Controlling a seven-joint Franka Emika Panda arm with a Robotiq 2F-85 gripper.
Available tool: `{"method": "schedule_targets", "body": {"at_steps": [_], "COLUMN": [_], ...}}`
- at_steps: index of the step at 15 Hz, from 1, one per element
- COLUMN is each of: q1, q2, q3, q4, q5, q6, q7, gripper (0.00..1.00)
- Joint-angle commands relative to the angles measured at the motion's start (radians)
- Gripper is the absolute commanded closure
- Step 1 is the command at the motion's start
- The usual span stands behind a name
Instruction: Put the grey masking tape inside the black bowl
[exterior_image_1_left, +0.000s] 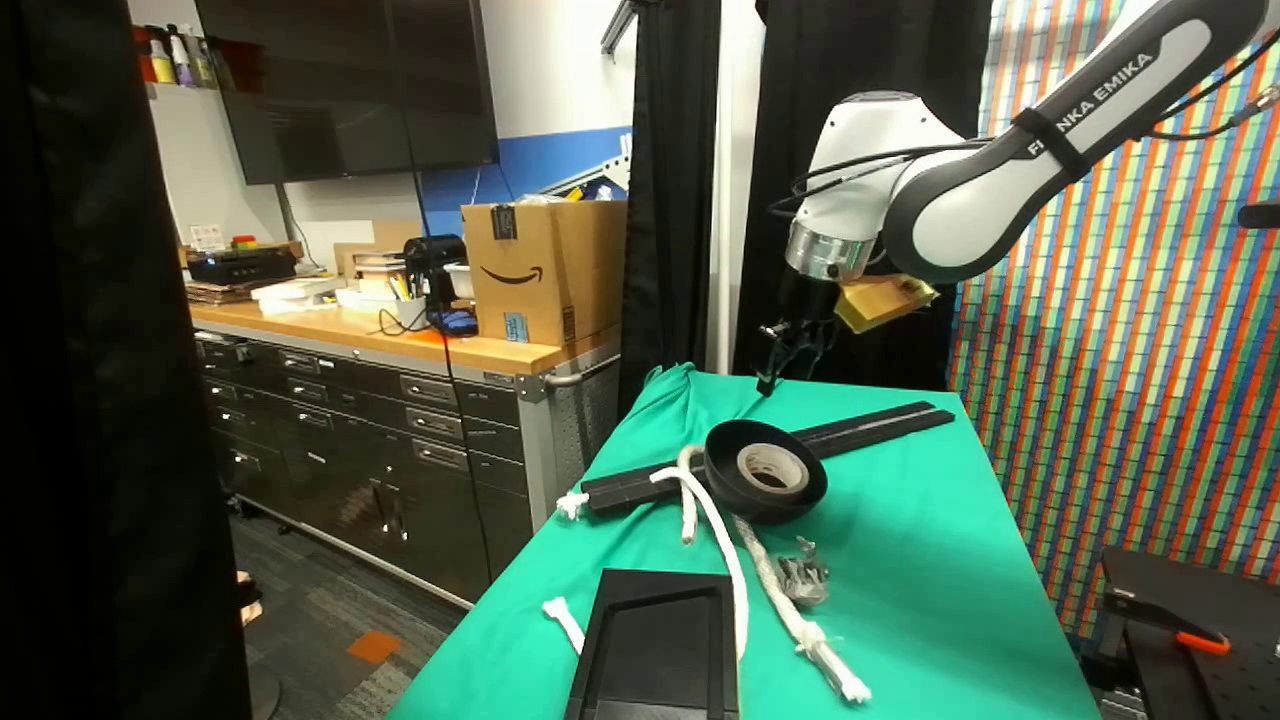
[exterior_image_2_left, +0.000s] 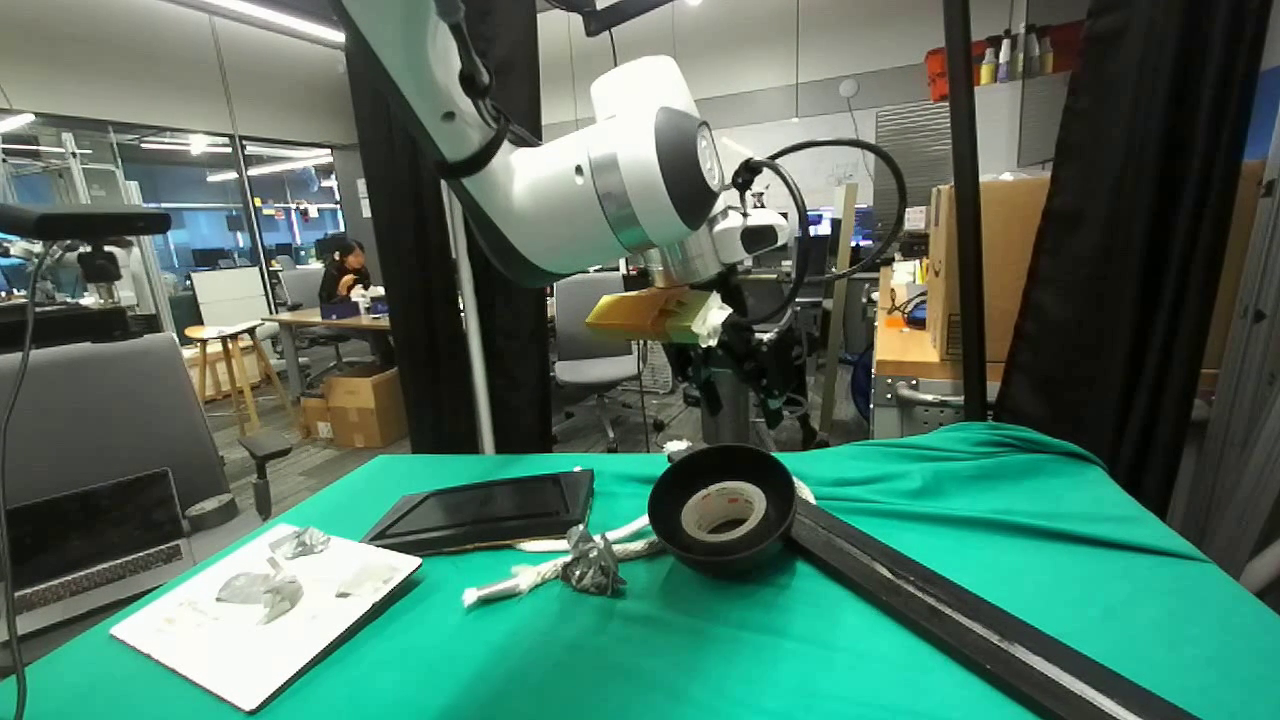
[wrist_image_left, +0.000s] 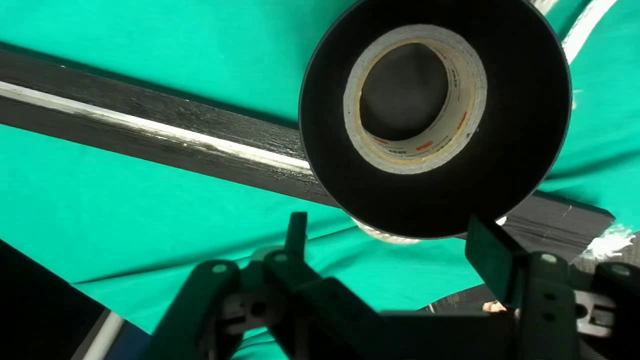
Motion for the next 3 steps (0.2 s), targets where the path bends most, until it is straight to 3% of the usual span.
{"method": "schedule_targets", "body": {"at_steps": [1, 3], "q1": [0.024, 0.025], "q2": [0.0, 0.001], "q3": [-0.025, -0.025], "q4": [0.001, 0.002], "q5": [0.007, 0.007], "q6": [-0.002, -0.002], "q7": [-0.007, -0.006], "gripper": [0.17, 0.17]}}
